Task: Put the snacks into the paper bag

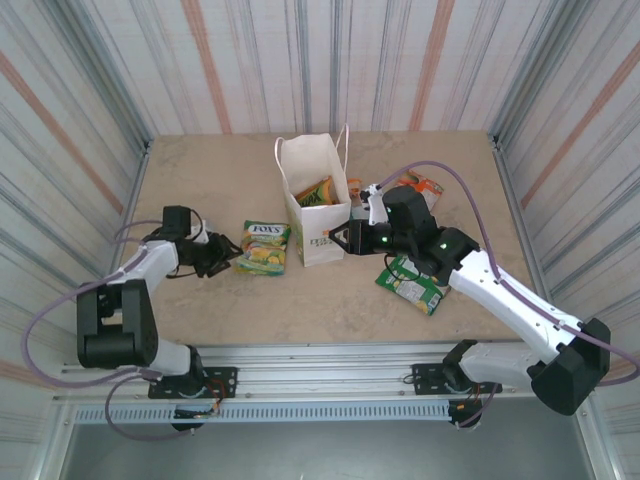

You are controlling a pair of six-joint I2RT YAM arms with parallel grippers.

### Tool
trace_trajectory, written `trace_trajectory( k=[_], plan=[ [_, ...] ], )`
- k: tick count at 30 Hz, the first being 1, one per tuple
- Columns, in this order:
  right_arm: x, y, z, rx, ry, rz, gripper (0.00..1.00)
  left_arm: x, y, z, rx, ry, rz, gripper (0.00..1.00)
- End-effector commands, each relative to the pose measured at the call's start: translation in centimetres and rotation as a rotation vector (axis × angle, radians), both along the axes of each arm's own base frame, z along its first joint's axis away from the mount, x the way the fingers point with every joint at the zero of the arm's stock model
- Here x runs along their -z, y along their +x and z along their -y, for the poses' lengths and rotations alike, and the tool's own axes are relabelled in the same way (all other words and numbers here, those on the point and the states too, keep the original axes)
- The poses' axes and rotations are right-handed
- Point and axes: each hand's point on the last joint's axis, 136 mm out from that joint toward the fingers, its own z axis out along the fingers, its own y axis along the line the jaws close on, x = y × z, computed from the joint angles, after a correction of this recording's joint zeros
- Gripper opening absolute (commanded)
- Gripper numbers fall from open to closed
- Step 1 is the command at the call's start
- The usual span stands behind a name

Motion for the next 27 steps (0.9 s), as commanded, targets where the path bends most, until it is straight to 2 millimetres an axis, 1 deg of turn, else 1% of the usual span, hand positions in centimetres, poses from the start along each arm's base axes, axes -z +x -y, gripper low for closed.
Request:
trace_trajectory(
  k=[1,5,10,12,17,21,27],
  plan=[
    [-0.5,-0.4,-0.5,-0.038,0.012,0.033,0.49,0.1,1.1,0.1,0.043,-0.004,0.029,0.56],
    [-0.7,-0.5,-0.6,-0.046,0.017,0.035,0.49,1.2,1.4,0.2,0.056,-0.007,0.007,0.56],
    [-1.6,-0.6,-0.9,-0.064,0.046,0.055,0.49,2.5,1.6,0.4,0.067,-0.019,-0.004,0.55],
    [-1.8,-0.7,-0.9,-0.066,0.049,0.063,0.49,3.1,1.6,0.7,0.078,-0.039,-0.012,0.54],
    [-1.5,-0.6,-0.8,-0.066,0.041,0.057,0.49,4.1,1.6,1.6,0.109,-0.100,-0.018,0.49],
    [-1.3,-0.6,-0.8,-0.066,0.037,0.052,0.49,4.6,1.5,2.5,0.137,-0.127,-0.019,0.42],
    [-1.3,-0.5,-0.7,-0.062,0.040,0.054,0.49,3.6,1.8,4.3,0.187,-0.158,0.033,0.27]
  ],
)
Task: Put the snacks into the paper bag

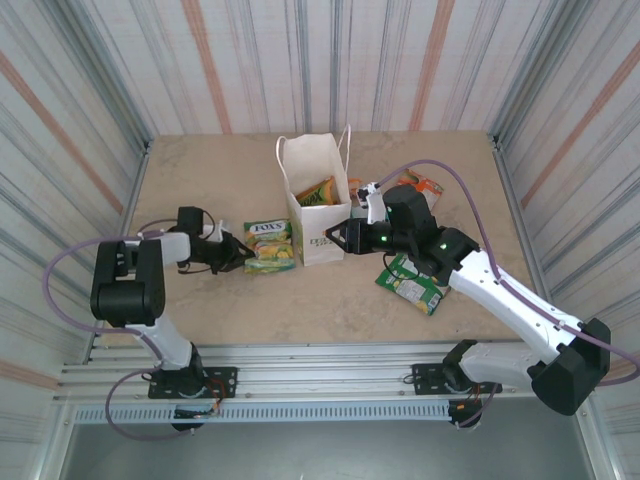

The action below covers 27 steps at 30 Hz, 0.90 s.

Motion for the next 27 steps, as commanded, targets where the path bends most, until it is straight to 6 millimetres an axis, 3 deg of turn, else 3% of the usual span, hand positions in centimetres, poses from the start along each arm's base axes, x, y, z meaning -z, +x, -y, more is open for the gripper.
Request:
trace_trajectory(
  k=[1,6,12,17,21,27],
  plan=[
    [-0.3,-0.3,0.0,-0.028,0.004,0.027,0.49,-0.2,-0.3,1.0,0.039,-0.024,0.024,0.25],
    [-0.3,-0.3,0.2,-0.022,0.003,0.027,0.49,-2.2,0.1,1.3,0.052,-0.028,0.081,0.13],
    [-0.8,-0.2,0.7,-0.009,0.004,0.045,0.49,-6.2,-0.2,0.6,0.075,0.038,0.184,0.03],
    [-1.5,-0.2,1.0,-0.019,0.008,0.076,0.45,-10.5,-1.1,0.2,0.100,0.122,0.278,0.00],
    [-2.0,-0.1,1.3,-0.023,-0.022,0.115,0.45,-14.6,-2.3,1.2,0.191,0.187,0.395,0.00],
    [-4.2,0.1,1.3,-0.067,-0.024,0.255,0.45,-19.7,-4.3,2.4,0.313,0.292,0.583,0.00]
  ],
)
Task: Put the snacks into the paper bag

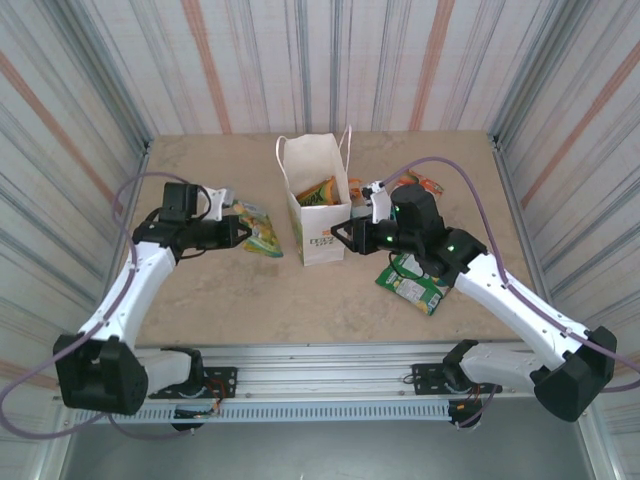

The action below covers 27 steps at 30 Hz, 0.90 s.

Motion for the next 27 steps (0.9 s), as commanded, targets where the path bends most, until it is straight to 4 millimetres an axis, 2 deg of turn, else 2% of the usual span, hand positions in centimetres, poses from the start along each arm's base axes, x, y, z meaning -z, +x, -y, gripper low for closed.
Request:
trace_trajectory(
  k=[1,8,13,17,21,27],
  plan=[
    [-3.3,-0.1,0.2,-0.051,0.008,0.153,0.45,-3.0,-1.8,0.1,0.092,0.084,0.124,0.00],
    [-4.4,-0.1,-0.8,-0.158,-0.057,0.237,0.45,-7.2,-4.9,1.0,0.227,0.105,0.248,0.00],
    [-5.0,-0.1,-2.4,-0.265,-0.073,0.245,0.42,-9.2,-8.5,2.3,0.446,0.216,0.370,0.00],
    [-4.6,0.0,-3.7,-0.340,-0.112,0.262,0.42,-9.4,-10.8,2.2,0.568,0.305,0.399,0.00],
    [-5.0,0.1,-4.6,-0.396,-0.134,0.302,0.48,-9.4,-12.5,1.7,0.657,0.376,0.397,0.00],
    [-4.6,-0.8,-6.2,-0.501,-0.197,0.388,0.68,-8.9,-15.0,1.8,0.834,0.474,0.481,0.00]
  ],
)
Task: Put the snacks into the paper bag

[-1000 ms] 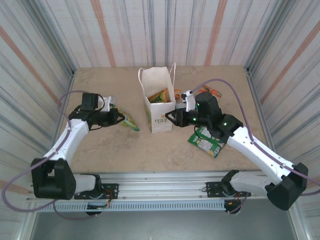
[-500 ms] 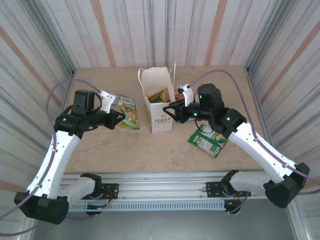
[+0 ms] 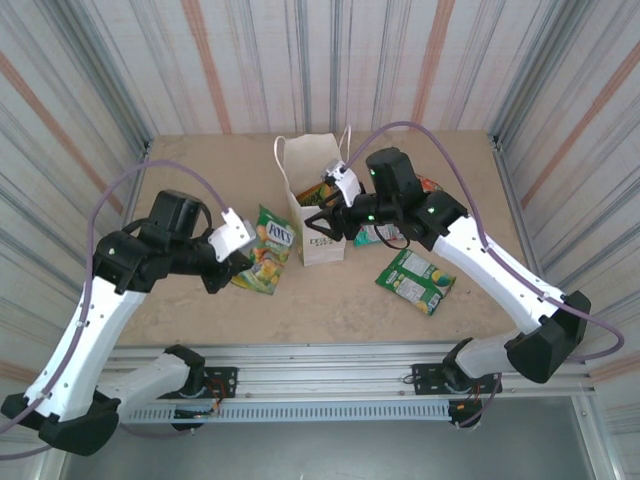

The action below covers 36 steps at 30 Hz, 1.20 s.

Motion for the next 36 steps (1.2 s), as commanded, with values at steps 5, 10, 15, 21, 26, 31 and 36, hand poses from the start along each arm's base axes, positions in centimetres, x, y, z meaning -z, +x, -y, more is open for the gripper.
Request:
trace_trajectory(
  k=[5,10,15,21,26,31,36],
  plan=[
    [-0.2,-4.3,-2.8,-0.271,-0.039,0.167,0.80,-0.3,-3.1,-0.3,0.241,0.109,0.157,0.00],
    [0.9,-5.8,-3.4,-0.356,-0.049,0.099,0.82,-0.7,-3.4,0.1,0.305,0.096,0.201,0.00],
    [1.6,-6.7,-4.8,-0.422,-0.036,0.058,0.81,-0.7,-3.6,0.2,0.371,0.119,0.244,0.00],
    [3.1,-8.5,-5.8,-0.509,-0.065,-0.013,0.75,-0.9,-2.6,0.2,0.371,0.156,0.282,0.00],
    [3.4,-9.1,-5.4,-0.524,-0.060,-0.028,0.54,-0.8,-0.7,0.0,0.296,0.193,0.291,0.00],
    [3.2,-8.9,-4.7,-0.483,-0.041,0.034,0.30,-0.7,0.4,0.6,0.247,0.182,0.274,0.00],
    [2.9,-8.3,-3.8,-0.412,-0.027,0.073,0.11,-0.8,1.2,1.3,0.210,0.146,0.270,0.02]
  ],
)
